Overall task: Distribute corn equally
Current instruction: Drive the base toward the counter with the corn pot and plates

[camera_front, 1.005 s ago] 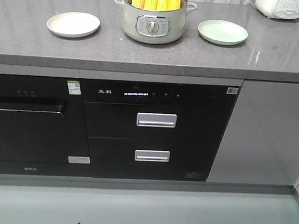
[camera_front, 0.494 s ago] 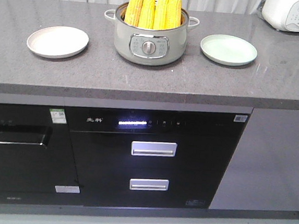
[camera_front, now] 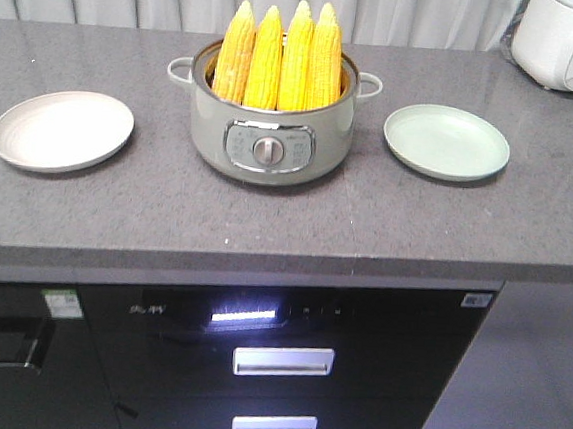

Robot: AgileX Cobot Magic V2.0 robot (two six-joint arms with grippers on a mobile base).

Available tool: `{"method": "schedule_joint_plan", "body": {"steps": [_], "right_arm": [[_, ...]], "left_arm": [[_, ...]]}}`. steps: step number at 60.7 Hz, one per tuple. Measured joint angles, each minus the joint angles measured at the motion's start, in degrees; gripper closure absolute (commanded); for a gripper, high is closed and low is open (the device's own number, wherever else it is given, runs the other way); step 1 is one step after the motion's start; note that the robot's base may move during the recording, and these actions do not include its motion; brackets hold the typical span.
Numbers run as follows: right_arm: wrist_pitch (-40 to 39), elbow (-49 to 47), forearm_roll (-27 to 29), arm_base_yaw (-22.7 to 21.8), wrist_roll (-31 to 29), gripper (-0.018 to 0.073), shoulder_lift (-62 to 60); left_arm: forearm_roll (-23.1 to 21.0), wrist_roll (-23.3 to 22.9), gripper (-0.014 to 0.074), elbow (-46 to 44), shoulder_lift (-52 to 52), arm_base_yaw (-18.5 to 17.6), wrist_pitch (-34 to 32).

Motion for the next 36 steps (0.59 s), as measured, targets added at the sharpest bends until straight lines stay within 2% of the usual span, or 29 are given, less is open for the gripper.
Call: {"method": "schedule_joint_plan", "body": {"steps": [36], "right_arm": [[0.0,0.0,0.0,0.0,0.0,0.0561,0.0]], "left_arm": [[0.0,0.0,0.0603,0.0,0.0,0.0,0.0]]}}
